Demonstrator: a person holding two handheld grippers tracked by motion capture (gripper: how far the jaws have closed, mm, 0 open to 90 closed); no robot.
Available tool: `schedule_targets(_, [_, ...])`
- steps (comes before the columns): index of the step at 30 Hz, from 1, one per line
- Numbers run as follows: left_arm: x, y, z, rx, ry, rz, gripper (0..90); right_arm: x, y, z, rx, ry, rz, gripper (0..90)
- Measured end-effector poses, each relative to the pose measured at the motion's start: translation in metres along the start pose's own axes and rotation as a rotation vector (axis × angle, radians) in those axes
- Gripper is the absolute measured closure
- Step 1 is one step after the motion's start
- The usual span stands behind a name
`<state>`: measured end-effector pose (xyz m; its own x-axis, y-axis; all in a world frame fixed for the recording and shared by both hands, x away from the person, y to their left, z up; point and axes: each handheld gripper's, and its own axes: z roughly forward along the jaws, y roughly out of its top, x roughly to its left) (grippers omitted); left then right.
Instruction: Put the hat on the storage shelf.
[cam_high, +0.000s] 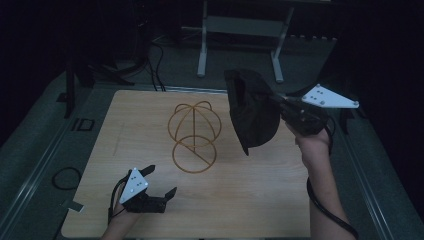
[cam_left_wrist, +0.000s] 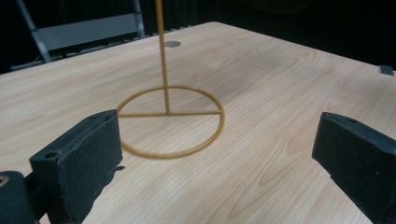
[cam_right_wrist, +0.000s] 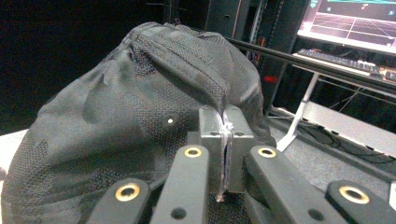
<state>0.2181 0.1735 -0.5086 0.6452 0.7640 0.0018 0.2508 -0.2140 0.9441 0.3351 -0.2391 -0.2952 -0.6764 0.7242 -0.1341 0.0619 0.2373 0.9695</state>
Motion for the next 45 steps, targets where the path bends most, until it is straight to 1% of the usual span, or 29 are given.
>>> schedule_targets(1, [0.000,-0.003,-0.001,-0.005,0.005,-0.007,2.1,0.000,0.000,0.000,0.000,0.000,0.000,88.8])
schedule_targets(2, [0.001,-0.007,-0.003,-0.006,0.014,-0.013,2.1,0.003,0.005,0.005,0.000,0.005,-0.005,88.8])
schedule_targets(3, [0.001,-0.009,-0.004,-0.013,0.022,-0.013,2.1,0.003,0.005,0.005,0.000,0.005,-0.005,88.8])
schedule_targets(5, [0.001,-0.015,-0.008,-0.028,0.048,-0.024,2.2,0.008,0.008,0.010,0.003,0.014,-0.012,88.8])
schedule_targets(6, [0.002,-0.017,-0.009,-0.028,0.051,-0.027,2.2,0.013,0.010,0.017,0.011,0.026,-0.022,88.8])
schedule_targets(8, [0.004,-0.021,-0.010,-0.032,0.055,-0.033,2.1,0.015,0.010,0.019,0.016,0.031,-0.024,88.8])
schedule_targets(9, [0.004,-0.022,-0.011,-0.033,0.057,-0.035,2.2,0.020,0.009,0.027,0.025,0.050,-0.026,88.8])
schedule_targets(10, [0.005,-0.023,-0.011,-0.032,0.055,-0.039,2.2,0.020,0.009,0.027,0.025,0.050,-0.026,88.8])
schedule_targets(11, [0.006,-0.024,-0.011,-0.034,0.054,-0.048,2.2,0.026,0.008,0.034,0.036,0.070,-0.027,88.8])
schedule_targets(12, [0.006,-0.025,-0.011,-0.031,0.054,-0.046,2.2,0.026,0.008,0.034,0.036,0.070,-0.027,88.8])
schedule_targets(14, [0.007,-0.027,-0.012,-0.032,0.055,-0.050,2.1,0.032,0.006,0.041,0.049,0.089,-0.036,88.8])
schedule_targets(15, [0.007,-0.027,-0.012,-0.031,0.056,-0.050,2.2,0.038,0.004,0.047,0.063,0.104,-0.043,88.8])
schedule_targets(16, [0.008,-0.027,-0.012,-0.030,0.059,-0.050,2.2,0.038,0.004,0.047,0.063,0.104,-0.043,88.8])
schedule_targets(18, [0.009,-0.027,-0.012,-0.041,0.060,-0.058,2.2,0.046,0.001,0.056,0.090,0.118,-0.047,88.8])
schedule_targets(19, [0.009,-0.027,-0.012,-0.036,0.063,-0.062,2.2,0.046,0.001,0.056,0.090,0.118,-0.047,88.8])
schedule_targets(21, [0.010,-0.028,-0.012,-0.040,0.062,-0.067,2.2,0.052,-0.002,0.065,0.104,0.140,-0.047,88.7])
schedule_targets(22, [0.010,-0.028,-0.012,-0.036,0.062,-0.067,2.2,0.052,-0.002,0.065,0.104,0.140,-0.047,88.7])
schedule_targets(23, [0.010,-0.029,-0.011,-0.034,0.062,-0.068,2.2,0.057,-0.004,0.071,0.112,0.155,-0.047,88.7])
schedule_targets(24, [0.010,-0.029,-0.011,-0.038,0.059,-0.070,2.2,0.057,-0.004,0.071,0.112,0.155,-0.047,88.7])
schedule_targets(25, [0.010,-0.029,-0.011,-0.038,0.058,-0.071,2.2,0.061,-0.006,0.077,0.123,0.173,-0.047,88.7])
schedule_targets(26, [0.010,-0.029,-0.011,-0.038,0.058,-0.071,2.2,0.061,-0.006,0.077,0.123,0.173,-0.047,88.7])
schedule_targets(28, [0.010,-0.029,-0.012,-0.044,0.058,-0.069,2.2,0.067,-0.009,0.085,0.140,0.182,-0.053,88.7])
schedule_targets(29, [0.010,-0.029,-0.013,-0.042,0.059,-0.066,2.2,0.067,-0.009,0.085,0.140,0.182,-0.053,88.7])
schedule_targets(30, [0.011,-0.029,-0.013,-0.043,0.060,-0.064,2.2,0.069,-0.010,0.090,0.148,0.191,-0.051,88.7])
schedule_targets(31, [0.011,-0.029,-0.013,-0.049,0.059,-0.068,2.2,0.069,-0.010,0.090,0.148,0.191,-0.051,88.7])
schedule_targets(36, [0.010,-0.030,-0.013,-0.044,0.058,-0.065,2.2,0.077,-0.014,0.102,0.169,0.211,-0.053,88.6])
schedule_targets(37, [0.010,-0.030,-0.012,-0.042,0.058,-0.060,2.2,0.077,-0.014,0.102,0.169,0.211,-0.053,88.6])
schedule_targets(41, [0.009,-0.031,-0.012,-0.043,0.051,-0.059,2.2,0.081,-0.017,0.112,0.192,0.215,-0.052,88.3])
schedule_targets(45, [0.010,-0.032,-0.011,-0.041,0.047,-0.064,2.2,0.081,-0.019,0.117,0.196,0.223,-0.044,88.0])
